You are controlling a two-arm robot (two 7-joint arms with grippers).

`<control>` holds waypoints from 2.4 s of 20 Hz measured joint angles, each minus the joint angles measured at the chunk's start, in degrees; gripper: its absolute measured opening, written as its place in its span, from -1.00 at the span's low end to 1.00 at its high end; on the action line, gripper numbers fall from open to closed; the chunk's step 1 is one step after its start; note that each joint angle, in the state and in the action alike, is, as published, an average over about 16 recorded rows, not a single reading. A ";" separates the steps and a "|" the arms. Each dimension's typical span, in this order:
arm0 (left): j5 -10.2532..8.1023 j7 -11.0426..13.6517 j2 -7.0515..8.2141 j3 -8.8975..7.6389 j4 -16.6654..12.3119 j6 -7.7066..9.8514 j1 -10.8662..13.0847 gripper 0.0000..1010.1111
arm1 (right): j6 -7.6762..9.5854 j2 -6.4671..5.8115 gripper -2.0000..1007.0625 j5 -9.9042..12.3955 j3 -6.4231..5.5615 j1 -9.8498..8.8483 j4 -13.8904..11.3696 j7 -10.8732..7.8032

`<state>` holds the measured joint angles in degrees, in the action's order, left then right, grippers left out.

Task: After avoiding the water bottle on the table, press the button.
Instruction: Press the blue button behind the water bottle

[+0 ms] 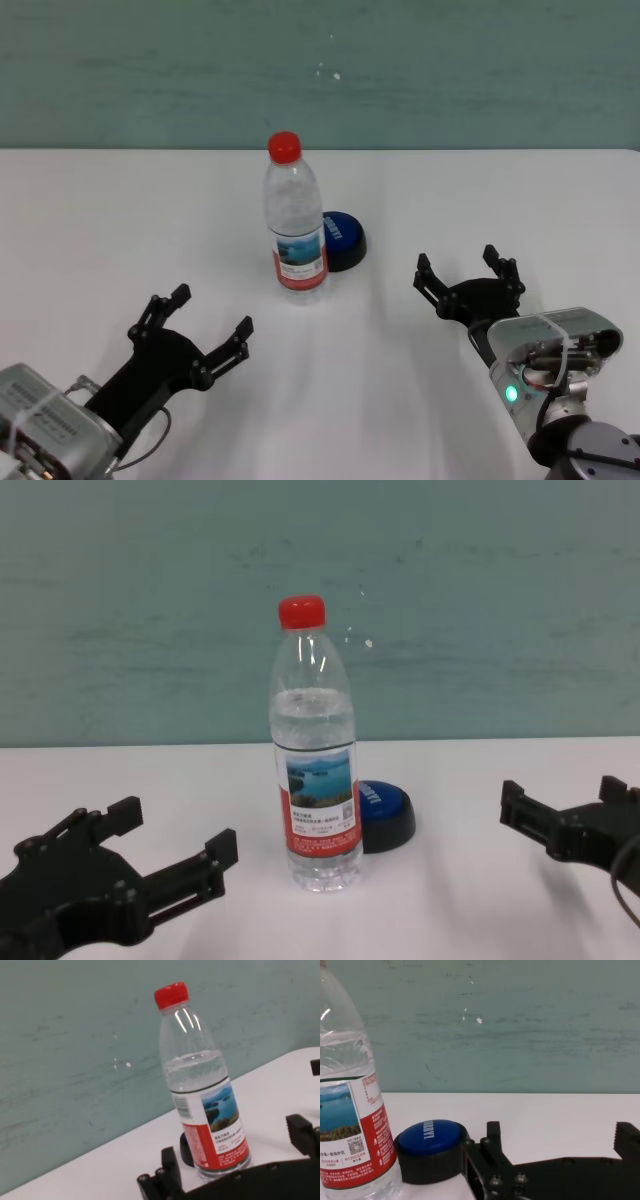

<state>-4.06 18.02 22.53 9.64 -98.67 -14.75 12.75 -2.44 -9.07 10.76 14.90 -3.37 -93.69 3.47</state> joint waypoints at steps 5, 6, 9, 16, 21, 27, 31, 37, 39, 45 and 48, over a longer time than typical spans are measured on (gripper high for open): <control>0.42 -0.43 -0.46 -0.16 0.05 -0.43 0.67 0.98 | 0.00 0.00 0.99 0.00 0.00 0.00 0.00 0.00; 0.49 -0.51 -0.54 -0.21 0.05 -0.51 0.79 0.98 | 0.00 0.00 0.99 0.00 0.00 0.00 0.00 0.00; 0.63 -0.76 -0.84 -0.41 0.08 -0.82 1.18 0.98 | 0.00 0.00 0.99 0.00 0.00 0.00 0.00 0.00; 0.52 -1.09 -1.57 -0.96 0.36 -1.69 1.91 0.98 | 0.00 0.00 0.99 0.00 0.00 0.00 0.00 0.00; 0.34 -1.03 -1.88 -1.22 0.58 -1.78 2.06 0.98 | 0.00 0.00 0.99 0.00 0.00 0.00 0.00 0.00; 0.13 -0.79 -2.04 -1.29 0.76 -1.40 1.99 0.98 | 0.00 0.00 0.99 0.00 0.00 0.00 0.00 0.00; 0.05 -0.68 -2.06 -1.24 0.80 -1.10 1.92 0.98 | 0.00 0.00 0.99 0.00 0.00 0.00 0.00 0.00; 0.01 -0.65 -2.05 -1.21 0.80 -0.94 1.90 0.98 | 0.00 0.00 0.99 0.00 0.00 0.00 0.00 0.00; 0.02 -0.65 -2.04 -1.20 0.80 -0.99 1.90 0.98 | 0.00 0.00 0.99 0.00 0.00 0.00 0.00 0.00; 0.03 -0.65 -2.03 -1.21 0.80 -1.10 1.90 0.98 | 0.00 0.00 0.99 0.00 0.00 0.00 0.00 0.00; 0.04 -0.65 -2.03 -1.21 0.81 -1.13 1.90 0.98 | 0.00 0.00 0.99 0.00 0.00 0.00 0.00 0.00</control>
<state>-4.02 17.37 20.50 8.43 -97.86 -15.88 14.65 -2.44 -9.07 10.76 14.90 -3.37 -93.69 3.47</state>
